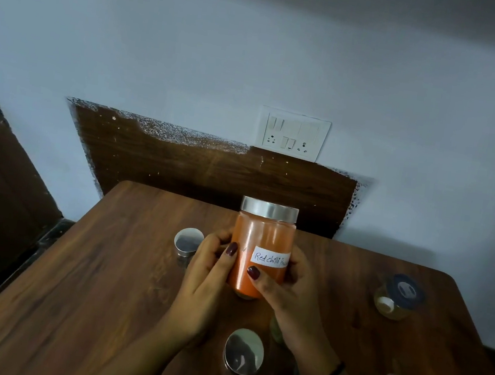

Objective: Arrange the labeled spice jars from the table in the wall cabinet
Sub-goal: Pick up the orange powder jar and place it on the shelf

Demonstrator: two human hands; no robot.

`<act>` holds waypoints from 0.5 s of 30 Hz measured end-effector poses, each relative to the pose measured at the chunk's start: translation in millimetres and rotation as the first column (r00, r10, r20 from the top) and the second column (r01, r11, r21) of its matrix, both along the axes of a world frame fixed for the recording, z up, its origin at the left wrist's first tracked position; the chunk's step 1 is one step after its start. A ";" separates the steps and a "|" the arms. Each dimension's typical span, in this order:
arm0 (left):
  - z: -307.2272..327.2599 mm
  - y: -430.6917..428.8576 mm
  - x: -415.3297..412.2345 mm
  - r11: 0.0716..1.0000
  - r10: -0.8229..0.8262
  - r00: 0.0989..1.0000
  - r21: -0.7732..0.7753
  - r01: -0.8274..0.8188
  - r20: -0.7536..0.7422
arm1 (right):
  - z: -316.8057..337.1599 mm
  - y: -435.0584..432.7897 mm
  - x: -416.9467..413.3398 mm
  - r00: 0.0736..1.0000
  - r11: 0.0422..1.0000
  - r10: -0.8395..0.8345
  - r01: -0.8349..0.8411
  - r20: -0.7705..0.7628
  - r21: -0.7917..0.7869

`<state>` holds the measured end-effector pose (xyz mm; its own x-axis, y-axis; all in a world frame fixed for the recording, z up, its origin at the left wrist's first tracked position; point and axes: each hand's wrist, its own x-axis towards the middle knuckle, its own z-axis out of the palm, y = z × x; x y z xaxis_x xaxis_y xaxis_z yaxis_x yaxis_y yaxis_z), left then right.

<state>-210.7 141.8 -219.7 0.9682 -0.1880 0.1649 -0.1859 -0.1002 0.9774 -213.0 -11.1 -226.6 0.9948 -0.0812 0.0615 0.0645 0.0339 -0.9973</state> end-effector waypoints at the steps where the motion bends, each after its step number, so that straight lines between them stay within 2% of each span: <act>1: -0.8 0.9 1.8 1.000 0.017 1.000 0.003 -0.017 -0.003 | -0.7 2.2 0.7 1.000 1.000 -0.015 0.015 -0.001 -0.003; 7: 1.8 7.7 10.1 0.993 0.033 0.999 -0.111 -0.032 0.008 | -2.5 11.9 6.1 0.999 0.998 -0.053 0.053 0.010 -0.044; 15: 15.2 13.6 15.8 0.979 0.014 0.999 -0.202 -0.022 -0.043 | -3.7 24.5 12.3 1.000 0.997 -0.015 0.015 0.001 -0.077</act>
<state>-194.9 155.4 -204.4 0.9779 -0.1373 0.1579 -0.1453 0.0977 0.9846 -200.6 13.4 -230.3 0.9935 -0.0909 0.0691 0.0653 -0.0441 -0.9969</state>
